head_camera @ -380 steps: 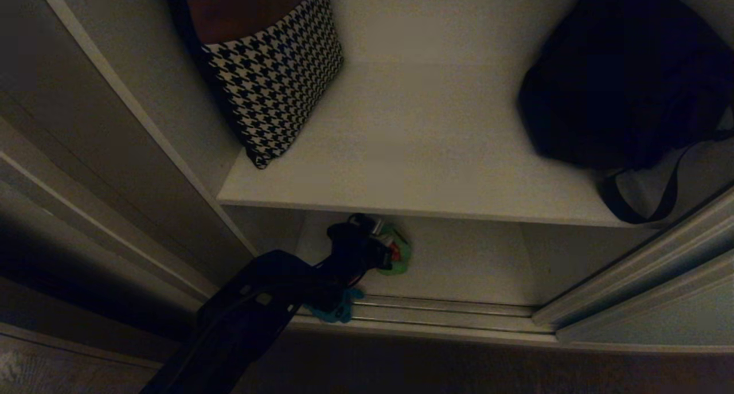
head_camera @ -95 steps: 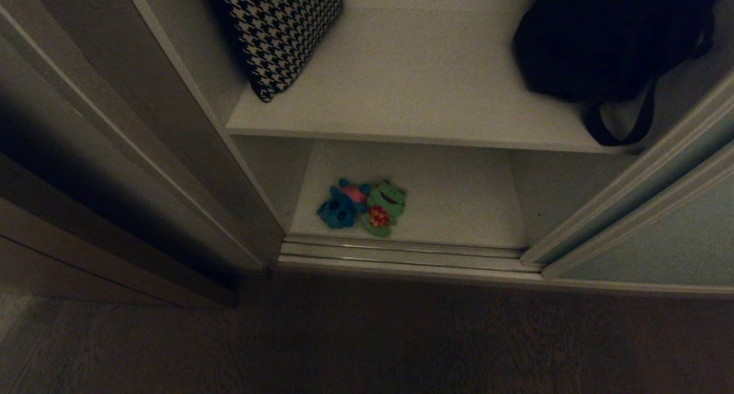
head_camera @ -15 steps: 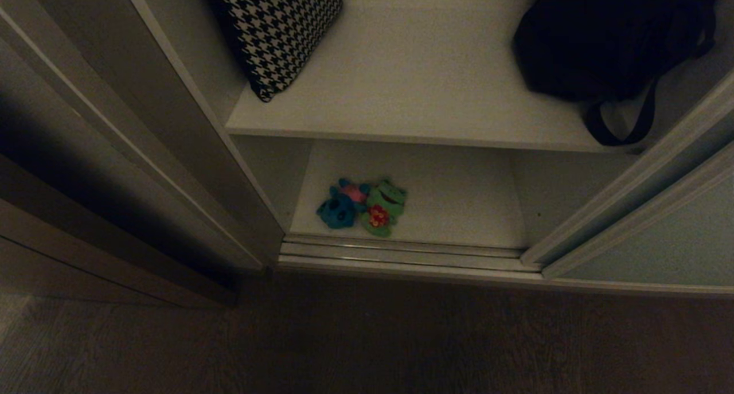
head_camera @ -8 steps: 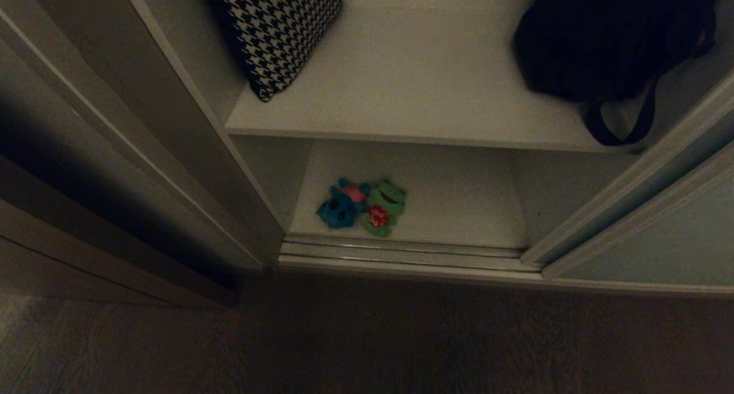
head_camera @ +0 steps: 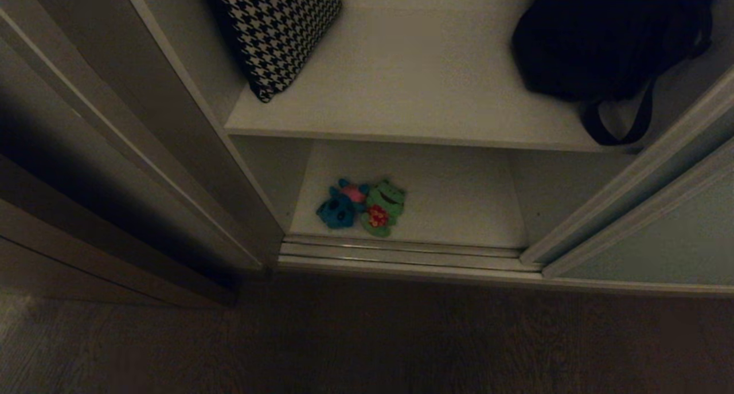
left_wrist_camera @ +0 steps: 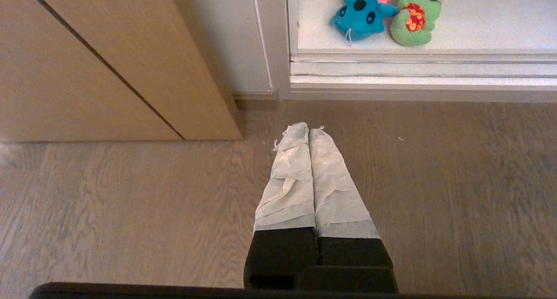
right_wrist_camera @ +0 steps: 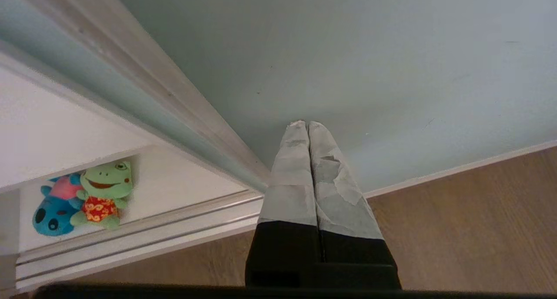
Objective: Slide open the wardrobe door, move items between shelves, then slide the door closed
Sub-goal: Close the door
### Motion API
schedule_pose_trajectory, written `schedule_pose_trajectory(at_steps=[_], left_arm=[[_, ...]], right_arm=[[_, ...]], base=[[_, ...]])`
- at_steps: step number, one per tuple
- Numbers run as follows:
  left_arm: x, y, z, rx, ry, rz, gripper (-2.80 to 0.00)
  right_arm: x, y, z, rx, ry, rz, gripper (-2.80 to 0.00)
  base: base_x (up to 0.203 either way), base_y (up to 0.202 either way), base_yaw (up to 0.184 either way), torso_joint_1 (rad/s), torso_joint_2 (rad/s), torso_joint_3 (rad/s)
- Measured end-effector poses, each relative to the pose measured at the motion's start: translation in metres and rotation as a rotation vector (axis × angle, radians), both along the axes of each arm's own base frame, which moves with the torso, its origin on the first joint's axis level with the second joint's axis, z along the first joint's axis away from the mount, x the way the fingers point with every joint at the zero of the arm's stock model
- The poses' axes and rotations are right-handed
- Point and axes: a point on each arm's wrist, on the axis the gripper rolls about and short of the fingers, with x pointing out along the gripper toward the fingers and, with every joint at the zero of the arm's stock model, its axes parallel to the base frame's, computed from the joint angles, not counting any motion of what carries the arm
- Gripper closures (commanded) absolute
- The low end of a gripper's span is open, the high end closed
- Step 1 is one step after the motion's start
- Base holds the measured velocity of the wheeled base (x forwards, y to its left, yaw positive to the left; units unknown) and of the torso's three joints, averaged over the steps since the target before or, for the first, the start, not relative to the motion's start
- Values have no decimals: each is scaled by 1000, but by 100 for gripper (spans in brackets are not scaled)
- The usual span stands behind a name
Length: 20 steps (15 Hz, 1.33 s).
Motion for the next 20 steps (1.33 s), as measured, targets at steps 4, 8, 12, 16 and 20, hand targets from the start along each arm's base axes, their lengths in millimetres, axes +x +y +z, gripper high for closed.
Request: schedule_pose_trajectory(at_steps=[4,8,12,16,20], left_arm=[[0,0,0,0,0,0,0],[0,0,0,0,0,0,0],[0,0,0,0,0,0,0],[0,0,0,0,0,0,0],[0,0,0,0,0,0,0]], right_arm=[[3,1,1,-9,-14,5,0],[1,19,-1,-16,-23,75,0],[-2,37,-1,-58,-18,158,0],[-4,55,-1,-74,-27,245,0],[0,85,-9,-109,-22,395,0]], base=[[0,0,0,0,0,0],[0,0,0,0,0,0],[0,0,0,0,0,0],[0,0,0,0,0,0],[0,0,0,0,0,0]])
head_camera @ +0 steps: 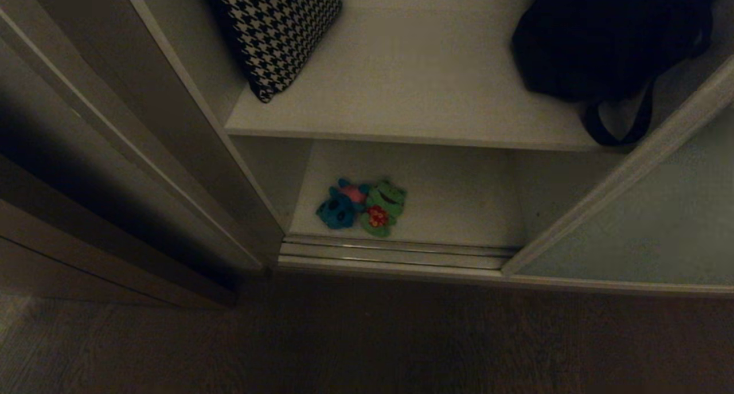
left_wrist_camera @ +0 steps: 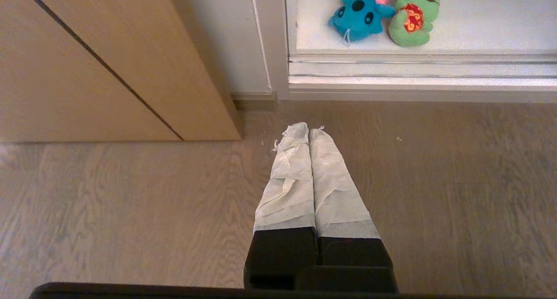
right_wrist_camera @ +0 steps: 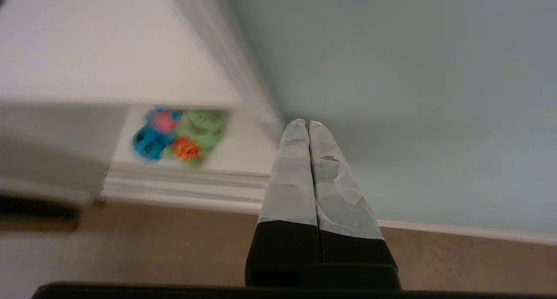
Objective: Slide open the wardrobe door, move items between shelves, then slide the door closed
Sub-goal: Close the door
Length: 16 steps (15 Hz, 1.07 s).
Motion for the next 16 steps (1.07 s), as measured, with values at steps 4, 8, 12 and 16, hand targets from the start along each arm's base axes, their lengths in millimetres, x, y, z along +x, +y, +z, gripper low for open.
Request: schedule_pose_trajectory(at_steps=[4,8,12,16], left_arm=[[0,0,0,0,0,-1,0],[0,0,0,0,0,0,0],[0,0,0,0,0,0,0],[0,0,0,0,0,0,0]], right_arm=[[0,36,-7,-19,20,212,0],[-9,64,-7,-60,13,379,0],[-31,66,-9,-214,-63,379,0],[-56,62,0,-384,-248,346,0]], base=[[0,0,0,0,0,0],[0,0,0,0,0,0],[0,0,0,0,0,0],[0,0,0,0,0,0]])
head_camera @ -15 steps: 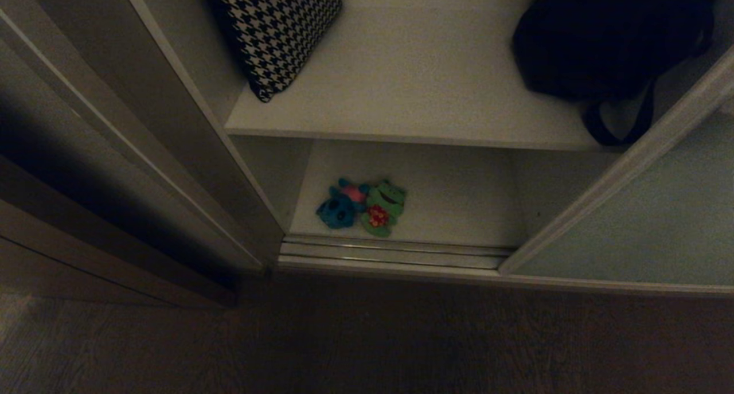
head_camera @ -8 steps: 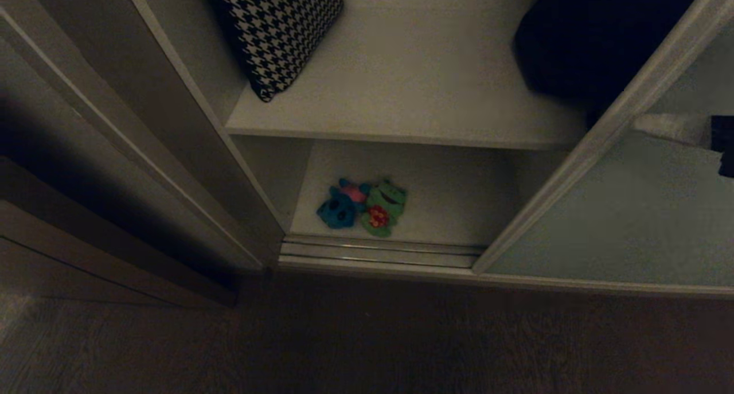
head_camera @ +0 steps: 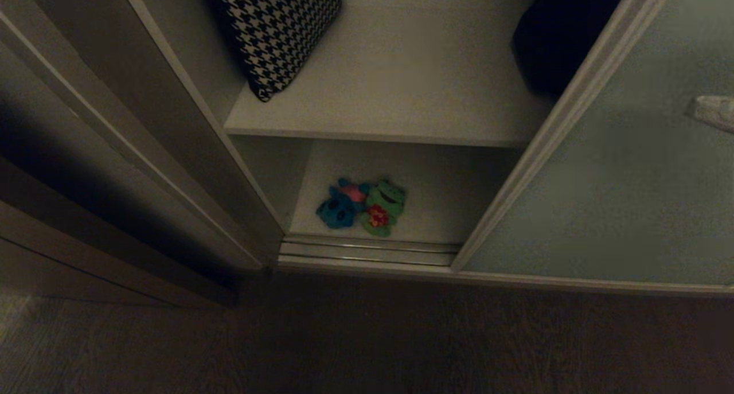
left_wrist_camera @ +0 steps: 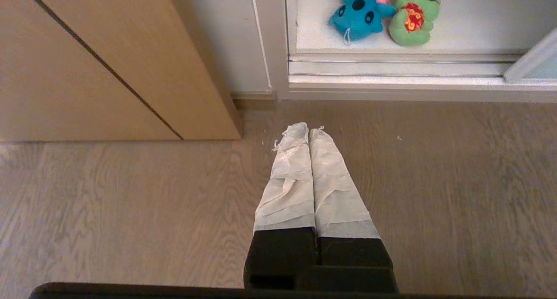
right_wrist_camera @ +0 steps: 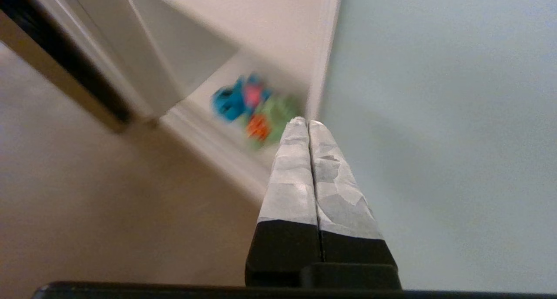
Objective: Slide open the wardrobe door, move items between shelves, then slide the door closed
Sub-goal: Close the door
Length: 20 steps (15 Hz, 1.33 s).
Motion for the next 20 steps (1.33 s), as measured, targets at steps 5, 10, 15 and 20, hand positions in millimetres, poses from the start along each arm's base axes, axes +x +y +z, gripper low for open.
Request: schedule_pose_trajectory(at_steps=[5,10,15,20], left_arm=[[0,0,0,0,0,-1,0],[0,0,0,0,0,0,0],[0,0,0,0,0,0,0],[0,0,0,0,0,0,0]], right_arm=[[12,8,26,24,-332,-128,0],[27,22,31,20,-411,-151,0],[30,38,25,14,-378,-69,0],[43,51,22,9,-346,-35,0]], base=[[0,0,0,0,0,0],[0,0,0,0,0,0],[0,0,0,0,0,0],[0,0,0,0,0,0]])
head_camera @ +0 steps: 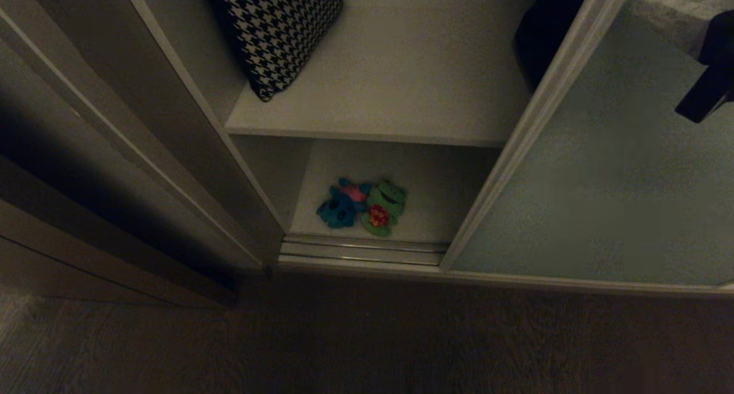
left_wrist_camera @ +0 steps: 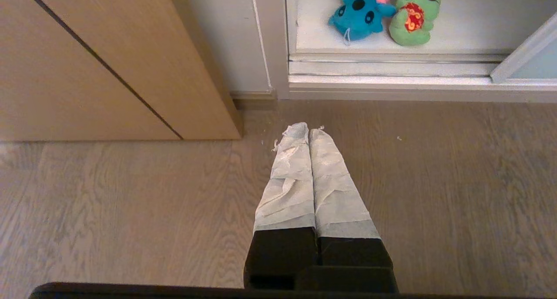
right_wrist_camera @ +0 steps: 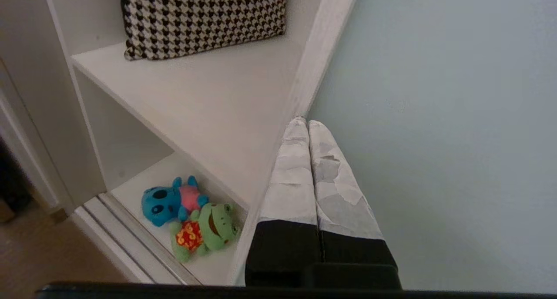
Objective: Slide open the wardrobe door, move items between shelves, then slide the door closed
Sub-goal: Close the door
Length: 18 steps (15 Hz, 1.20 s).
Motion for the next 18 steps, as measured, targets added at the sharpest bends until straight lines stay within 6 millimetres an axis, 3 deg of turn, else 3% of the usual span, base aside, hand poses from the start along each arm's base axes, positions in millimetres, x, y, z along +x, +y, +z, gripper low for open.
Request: schedule_pose_trajectory(at_steps=[9,18], left_arm=[[0,0,0,0,0,0,0],[0,0,0,0,0,0,0]], right_arm=[[18,12,5,53,26,-50,0],[31,78,9,46,47,108,0]], base=[[0,0,0,0,0,0],[0,0,0,0,0,0]])
